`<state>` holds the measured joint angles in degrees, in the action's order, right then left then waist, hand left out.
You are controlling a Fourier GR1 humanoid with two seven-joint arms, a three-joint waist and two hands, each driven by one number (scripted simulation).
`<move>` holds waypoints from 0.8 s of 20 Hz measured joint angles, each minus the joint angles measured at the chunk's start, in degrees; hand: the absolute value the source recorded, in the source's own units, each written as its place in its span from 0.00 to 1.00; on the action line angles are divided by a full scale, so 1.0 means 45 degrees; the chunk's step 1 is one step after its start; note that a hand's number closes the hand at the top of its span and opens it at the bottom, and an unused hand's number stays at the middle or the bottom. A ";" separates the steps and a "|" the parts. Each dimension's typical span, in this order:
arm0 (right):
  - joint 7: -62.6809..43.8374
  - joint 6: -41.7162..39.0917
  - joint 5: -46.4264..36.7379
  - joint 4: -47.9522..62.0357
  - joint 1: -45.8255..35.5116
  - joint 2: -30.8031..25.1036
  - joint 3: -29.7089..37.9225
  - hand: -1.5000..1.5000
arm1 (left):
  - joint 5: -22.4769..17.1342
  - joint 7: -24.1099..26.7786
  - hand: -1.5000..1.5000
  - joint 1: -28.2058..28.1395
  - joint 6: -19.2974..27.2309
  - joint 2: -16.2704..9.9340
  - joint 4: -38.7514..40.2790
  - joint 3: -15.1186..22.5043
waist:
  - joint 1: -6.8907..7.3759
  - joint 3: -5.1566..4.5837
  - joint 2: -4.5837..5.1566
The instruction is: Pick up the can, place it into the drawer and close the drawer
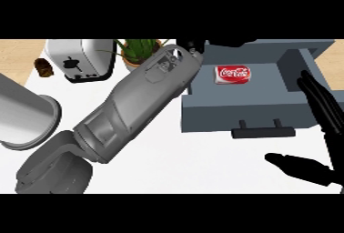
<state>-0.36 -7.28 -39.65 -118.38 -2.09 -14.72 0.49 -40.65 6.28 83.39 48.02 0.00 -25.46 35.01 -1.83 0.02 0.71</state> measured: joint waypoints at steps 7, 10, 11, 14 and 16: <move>0.0067 0.1151 -0.3107 0.2378 -0.0553 0.0095 -0.1375 0.00 | 0.0274 -0.0390 0.00 -0.0212 -0.0182 -0.0352 -0.0374 -0.0205 | 0.0410 -0.0002 -0.0111; 0.0322 0.2105 -0.3799 0.3731 -0.0817 0.0408 -0.1474 0.00 | 0.0497 -0.0769 0.00 -0.0532 -0.0270 -0.0829 -0.0877 -0.0209 | 0.0541 0.0000 -0.0150; 0.0299 0.2515 -0.4067 0.4289 -0.1007 0.0648 -0.1525 0.00 | 0.0582 -0.0967 0.00 -0.0577 -0.0240 -0.0922 -0.1105 -0.0158 | 0.0605 0.0001 -0.0163; 0.0531 0.3498 -0.4404 0.5693 -0.1444 0.1015 -0.1368 0.00 | 0.0846 -0.1468 0.00 -0.0887 -0.0272 -0.1407 -0.1826 -0.0120 | 0.0675 0.0002 -0.0189; 0.0847 0.4094 -0.4534 0.6561 -0.1847 0.1083 -0.1172 0.00 | 0.1041 -0.1946 0.00 -0.0981 -0.0285 -0.1854 -0.2358 -0.0051 | 0.0730 -0.0060 -0.0254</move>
<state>3.45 11.15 -60.05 -88.85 -10.40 -9.84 -4.79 -35.96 -2.47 78.97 46.74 -8.35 -36.07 34.77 1.45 -0.25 -0.43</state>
